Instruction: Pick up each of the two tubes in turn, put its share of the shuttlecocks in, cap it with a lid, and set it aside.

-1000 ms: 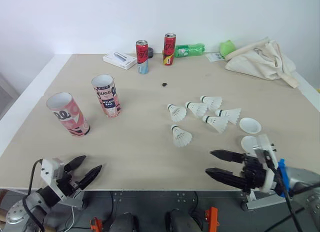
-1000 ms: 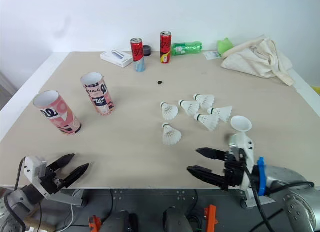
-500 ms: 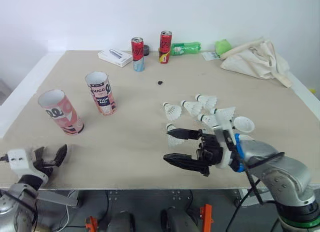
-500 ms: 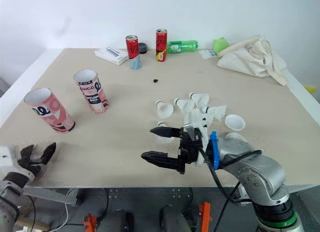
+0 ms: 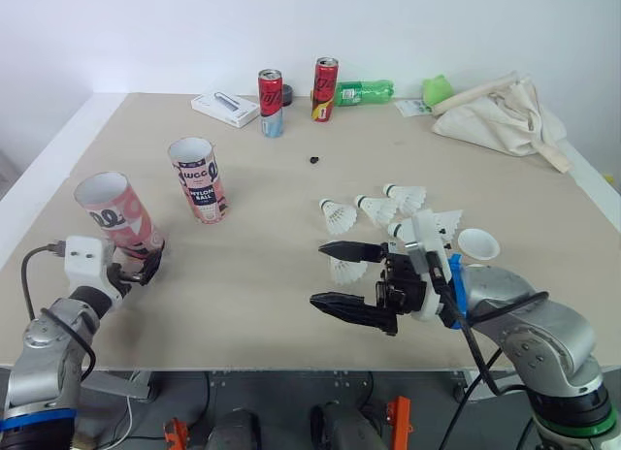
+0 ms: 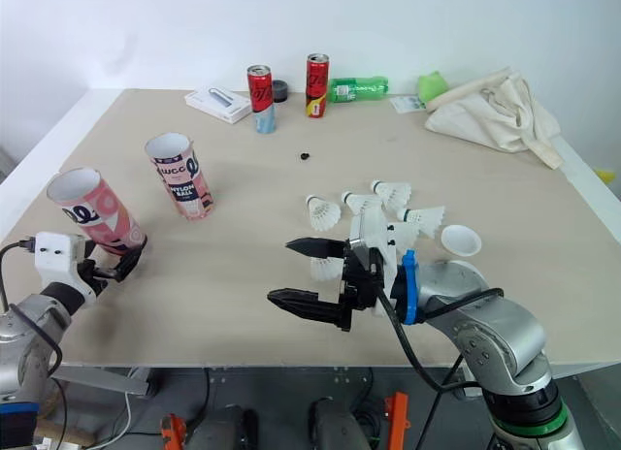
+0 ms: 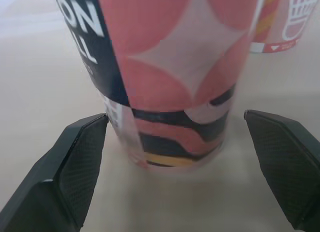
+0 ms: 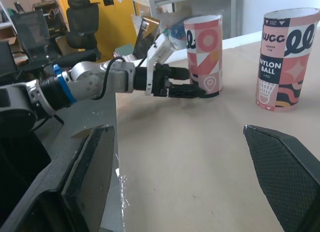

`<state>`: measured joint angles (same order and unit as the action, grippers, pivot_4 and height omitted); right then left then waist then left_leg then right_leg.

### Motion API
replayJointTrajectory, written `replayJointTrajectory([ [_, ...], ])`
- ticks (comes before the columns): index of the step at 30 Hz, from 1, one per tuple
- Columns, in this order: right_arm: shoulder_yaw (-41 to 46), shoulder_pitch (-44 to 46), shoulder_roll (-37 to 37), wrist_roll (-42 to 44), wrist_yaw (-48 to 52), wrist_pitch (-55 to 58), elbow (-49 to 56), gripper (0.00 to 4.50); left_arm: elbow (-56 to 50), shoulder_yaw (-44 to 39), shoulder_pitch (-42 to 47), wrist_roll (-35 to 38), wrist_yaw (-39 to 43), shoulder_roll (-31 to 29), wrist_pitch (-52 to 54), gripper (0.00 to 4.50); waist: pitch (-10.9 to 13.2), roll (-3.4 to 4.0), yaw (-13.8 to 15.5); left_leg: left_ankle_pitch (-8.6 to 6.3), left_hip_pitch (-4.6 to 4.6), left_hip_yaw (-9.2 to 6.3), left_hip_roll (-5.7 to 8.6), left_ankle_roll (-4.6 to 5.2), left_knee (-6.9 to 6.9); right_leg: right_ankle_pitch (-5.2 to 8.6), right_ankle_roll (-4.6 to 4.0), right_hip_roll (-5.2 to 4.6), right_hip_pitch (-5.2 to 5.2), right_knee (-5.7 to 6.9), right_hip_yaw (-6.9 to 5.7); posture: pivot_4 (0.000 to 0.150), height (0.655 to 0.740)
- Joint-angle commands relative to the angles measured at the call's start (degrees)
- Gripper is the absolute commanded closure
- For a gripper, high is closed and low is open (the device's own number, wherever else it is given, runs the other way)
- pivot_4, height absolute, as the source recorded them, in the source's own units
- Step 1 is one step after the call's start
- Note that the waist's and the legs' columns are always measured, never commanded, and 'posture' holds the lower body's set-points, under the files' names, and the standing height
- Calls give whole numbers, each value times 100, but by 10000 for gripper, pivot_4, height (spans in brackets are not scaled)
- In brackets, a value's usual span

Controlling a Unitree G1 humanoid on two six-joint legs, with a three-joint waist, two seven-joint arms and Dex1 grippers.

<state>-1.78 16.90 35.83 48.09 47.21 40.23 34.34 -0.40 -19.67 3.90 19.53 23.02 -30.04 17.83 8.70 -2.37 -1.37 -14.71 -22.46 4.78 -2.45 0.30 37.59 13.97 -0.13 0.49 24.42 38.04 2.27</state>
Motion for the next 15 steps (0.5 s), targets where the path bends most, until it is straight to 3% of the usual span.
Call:
replayJointTrajectory([
  [1,41,120,-42,22,1,-161,250,730,123,29,229,-162,4,-120,-91,0,0,0,2,0,-1,-1,0,0,0,-1,-2,0,0,0,-1,1500,7400],
  [9,8,270,-45,-54,-104,-174,283,730,664,66,1162,-197,-132,-26,-26,0,2,-6,5,0,-4,-4,0,0,12,-2,-1,-1,-1,3,-6,1500,7400],
  [15,-35,452,-42,-128,-162,-151,268,730,589,70,1214,-58,-88,67,136,0,2,-6,3,-1,-4,-2,0,-2,12,-18,-27,-1,-1,5,-3,1500,7400],
])
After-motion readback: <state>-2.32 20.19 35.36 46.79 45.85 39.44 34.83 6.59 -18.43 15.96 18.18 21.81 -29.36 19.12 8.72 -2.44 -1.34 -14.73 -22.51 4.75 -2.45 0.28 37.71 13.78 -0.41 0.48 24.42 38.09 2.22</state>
